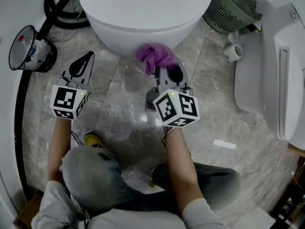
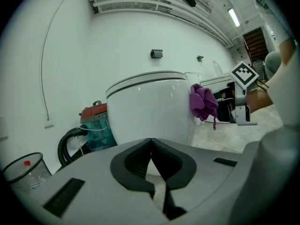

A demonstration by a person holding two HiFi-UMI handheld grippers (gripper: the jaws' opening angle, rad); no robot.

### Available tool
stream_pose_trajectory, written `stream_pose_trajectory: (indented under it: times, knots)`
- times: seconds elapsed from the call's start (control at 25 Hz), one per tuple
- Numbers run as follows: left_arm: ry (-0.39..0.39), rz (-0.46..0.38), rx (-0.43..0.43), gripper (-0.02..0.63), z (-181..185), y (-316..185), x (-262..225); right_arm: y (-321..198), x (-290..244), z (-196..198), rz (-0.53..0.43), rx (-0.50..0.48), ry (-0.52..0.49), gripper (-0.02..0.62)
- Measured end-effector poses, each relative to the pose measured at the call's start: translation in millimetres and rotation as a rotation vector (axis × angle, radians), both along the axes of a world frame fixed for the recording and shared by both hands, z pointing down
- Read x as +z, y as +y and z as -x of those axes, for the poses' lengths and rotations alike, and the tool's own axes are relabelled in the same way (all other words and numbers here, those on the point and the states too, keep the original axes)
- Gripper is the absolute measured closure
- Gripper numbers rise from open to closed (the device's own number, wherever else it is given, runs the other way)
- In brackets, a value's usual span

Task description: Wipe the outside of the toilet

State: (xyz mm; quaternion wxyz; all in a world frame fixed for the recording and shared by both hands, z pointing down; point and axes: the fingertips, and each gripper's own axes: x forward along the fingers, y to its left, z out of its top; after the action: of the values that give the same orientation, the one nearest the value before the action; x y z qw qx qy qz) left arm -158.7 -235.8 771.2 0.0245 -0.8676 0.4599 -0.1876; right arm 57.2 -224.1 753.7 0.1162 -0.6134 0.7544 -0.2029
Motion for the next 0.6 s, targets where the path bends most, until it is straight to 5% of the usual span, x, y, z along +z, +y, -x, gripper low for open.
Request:
stream_pose_trajectory:
  times: [0.32, 0.6]
  knots:
    - [-0.018, -0.006, 0.002, 0.589, -2, -2, 0, -22, 1, -74, 0.008, 0.156, 0.036, 0.499]
    - [-0.012, 0.006, -0.006, 0.589, 2, -4, 6, 2, 7, -99, -0.019, 0.217, 0.031, 0.500]
